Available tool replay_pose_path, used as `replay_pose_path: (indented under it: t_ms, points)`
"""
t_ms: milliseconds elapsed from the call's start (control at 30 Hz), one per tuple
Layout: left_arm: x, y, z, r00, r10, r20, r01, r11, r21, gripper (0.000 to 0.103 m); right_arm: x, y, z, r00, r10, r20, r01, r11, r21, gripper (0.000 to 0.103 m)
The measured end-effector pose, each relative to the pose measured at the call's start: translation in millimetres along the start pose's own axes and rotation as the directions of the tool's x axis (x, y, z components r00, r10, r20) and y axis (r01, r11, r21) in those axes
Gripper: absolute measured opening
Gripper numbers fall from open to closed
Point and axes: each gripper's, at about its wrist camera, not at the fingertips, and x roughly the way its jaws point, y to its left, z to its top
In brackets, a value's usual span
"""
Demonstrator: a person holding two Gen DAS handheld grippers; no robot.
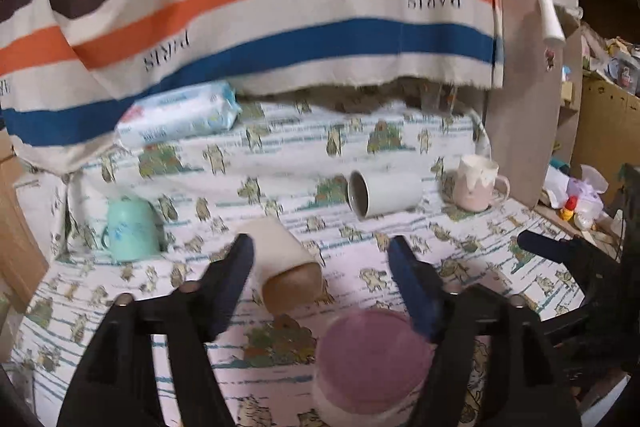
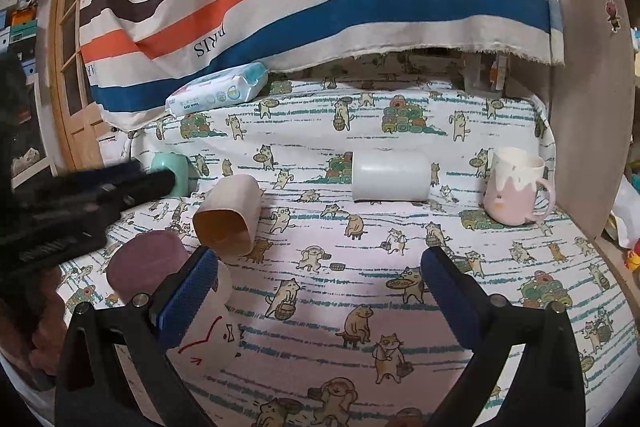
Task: Flip cup upside down
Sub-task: 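Lower the inverted white cup onto the table with the left tool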
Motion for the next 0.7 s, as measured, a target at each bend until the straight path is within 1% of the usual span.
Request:
replay_pose_path:
  t_ms: [67, 133, 233, 300, 333, 400, 467, 533, 567, 700]
  points:
    - [-6, 6, 2, 0.999, 0.003, 0.038, -0.003, 1.000, -0.003, 0.074, -5, 3, 1, 0.999, -0.022, 0.023, 0.022, 1.000, -0.008, 0.102]
    - [-14, 13, 3, 0.996, 0.024, 0.092, -0.024, 1.000, -0.005, 0.081, -9, 6, 3, 0.998, -0.037, 0.043, 0.037, 0.999, -0.008, 0.102]
    - [-24, 23, 1, 0.985, 0.028, 0.168, -0.027, 1.000, -0.012, 0.085, -14, 11, 6, 0.996, -0.044, 0.076, 0.045, 0.999, -0.009, 0.102]
    - [-31, 29, 0, 0.977, 0.040, 0.212, -0.040, 0.999, -0.005, 0.094, -17, 17, 10, 0.994, -0.054, 0.098, 0.057, 0.998, -0.029, 0.102]
    - [-35, 32, -1, 0.972, 0.050, 0.231, -0.050, 0.999, -0.004, 0.103, -19, 20, 10, 0.992, -0.060, 0.110, 0.064, 0.997, -0.039, 0.102]
    - [-43, 38, -4, 0.962, 0.048, 0.267, -0.048, 0.999, -0.008, 0.103, -25, 27, 12, 0.986, -0.075, 0.146, 0.085, 0.995, -0.060, 0.102]
    - [-49, 45, -7, 0.959, 0.032, 0.281, -0.028, 0.999, -0.017, 0.103, -31, 33, 11, 0.978, -0.084, 0.191, 0.099, 0.992, -0.072, 0.102]
    - [-53, 52, -12, 0.960, 0.030, 0.277, -0.024, 0.999, -0.027, 0.103, -37, 37, 10, 0.971, -0.079, 0.224, 0.098, 0.993, -0.073, 0.102]
    - [-54, 54, -16, 0.962, 0.034, 0.270, -0.027, 0.999, -0.030, 0.103, -39, 39, 10, 0.971, -0.074, 0.228, 0.093, 0.993, -0.072, 0.102]
    - [-59, 58, -37, 0.967, 0.021, 0.252, -0.017, 1.000, -0.018, 0.103, -45, 41, 3, 0.975, -0.006, 0.223, 0.017, 0.999, -0.044, 0.102]
